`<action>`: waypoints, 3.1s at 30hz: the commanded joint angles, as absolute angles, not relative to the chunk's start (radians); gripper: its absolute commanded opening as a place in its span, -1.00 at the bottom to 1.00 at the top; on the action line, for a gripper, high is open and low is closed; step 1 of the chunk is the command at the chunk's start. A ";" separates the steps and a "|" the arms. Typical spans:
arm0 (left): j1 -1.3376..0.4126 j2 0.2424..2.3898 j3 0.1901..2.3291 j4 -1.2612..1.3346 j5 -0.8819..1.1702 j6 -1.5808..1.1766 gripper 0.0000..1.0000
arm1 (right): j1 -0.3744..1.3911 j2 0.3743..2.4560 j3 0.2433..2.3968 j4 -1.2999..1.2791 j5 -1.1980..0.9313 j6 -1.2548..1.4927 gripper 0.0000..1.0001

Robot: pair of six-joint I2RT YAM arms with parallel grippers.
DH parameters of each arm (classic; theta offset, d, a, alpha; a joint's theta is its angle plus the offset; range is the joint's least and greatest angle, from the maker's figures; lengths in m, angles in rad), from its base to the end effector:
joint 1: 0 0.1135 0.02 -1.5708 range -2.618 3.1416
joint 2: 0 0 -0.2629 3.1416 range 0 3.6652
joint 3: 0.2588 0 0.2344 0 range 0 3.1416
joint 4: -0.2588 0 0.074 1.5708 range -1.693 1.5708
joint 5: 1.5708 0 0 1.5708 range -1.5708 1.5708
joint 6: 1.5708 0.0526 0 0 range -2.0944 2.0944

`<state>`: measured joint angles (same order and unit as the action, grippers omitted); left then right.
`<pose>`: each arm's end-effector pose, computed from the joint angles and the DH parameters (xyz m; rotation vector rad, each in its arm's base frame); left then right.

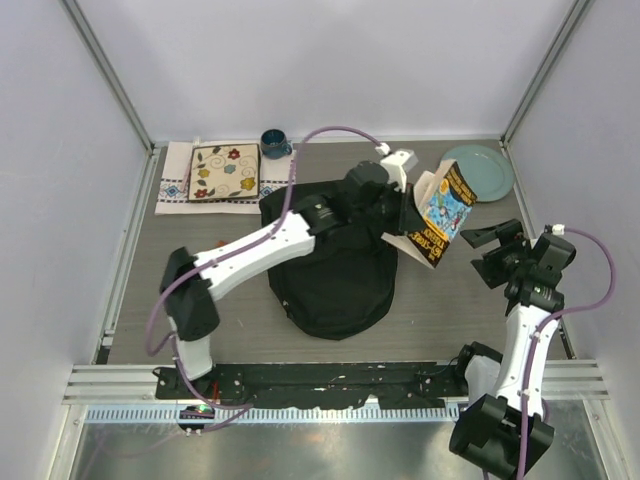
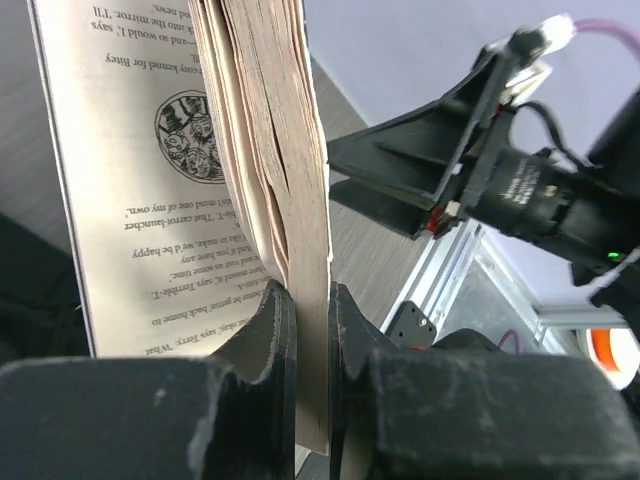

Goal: Pack the student bag
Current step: Pick up the book from the center of the board.

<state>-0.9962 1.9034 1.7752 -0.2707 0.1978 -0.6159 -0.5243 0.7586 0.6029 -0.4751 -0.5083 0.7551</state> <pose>0.2380 -0.3867 0.3437 0.5524 2.1111 -1.1924 0.1506 -0.0575 0.2477 1.0673 1.9148 0.6879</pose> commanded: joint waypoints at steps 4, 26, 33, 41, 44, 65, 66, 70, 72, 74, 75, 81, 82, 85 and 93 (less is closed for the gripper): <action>-0.982 1.631 1.617 -0.175 0.039 -0.586 -1.00 | -0.423 0.709 0.709 -0.323 -0.736 0.877 0.83; -0.982 1.149 1.114 0.123 -0.003 -0.767 -1.00 | -0.175 0.655 0.598 -0.022 -0.924 0.997 0.83; -0.982 1.134 1.052 0.187 0.052 -0.822 -1.00 | -0.005 0.690 0.621 0.078 -0.812 1.058 0.83; -0.982 1.150 1.019 0.280 0.146 -0.874 -1.00 | 0.158 0.739 0.555 0.354 -0.758 1.195 0.44; -0.982 1.152 0.977 0.315 0.135 -0.903 -0.93 | 0.184 0.735 0.543 0.374 -0.727 1.204 -0.52; -0.971 1.104 1.069 -0.057 -0.207 -0.709 0.99 | 0.207 0.698 0.520 0.434 -0.883 1.225 -1.00; -0.966 1.117 1.072 -0.034 -0.187 -0.709 0.99 | 0.213 0.698 0.515 0.458 -0.890 1.236 -1.00; -0.928 1.166 1.086 0.070 -0.115 -0.730 0.99 | 0.241 0.703 0.531 0.486 -0.926 1.235 -1.00; -0.914 1.176 1.074 0.109 -0.066 -0.744 0.99 | 0.245 0.707 0.528 0.498 -0.933 1.238 -1.00; -0.893 1.177 1.051 0.162 -0.019 -0.773 0.99 | 0.256 0.713 0.515 0.523 -0.934 1.252 -1.00; -0.884 1.177 1.039 0.187 -0.003 -0.785 0.99 | 0.261 0.715 0.511 0.535 -0.936 1.258 -1.00; -0.821 1.184 0.979 0.348 0.173 -0.864 0.99 | 0.282 0.742 0.480 0.695 -0.948 1.344 -1.00; -0.813 1.189 0.976 0.359 0.192 -0.870 0.99 | 0.284 0.749 0.480 0.707 -0.948 1.345 -1.00; -0.805 1.201 0.962 0.390 0.244 -0.885 0.99 | 0.288 0.762 0.480 0.724 -0.948 1.345 -1.00; -0.796 1.201 0.925 0.402 0.291 -0.908 0.02 | 0.290 0.808 0.491 0.712 -0.962 1.313 -0.99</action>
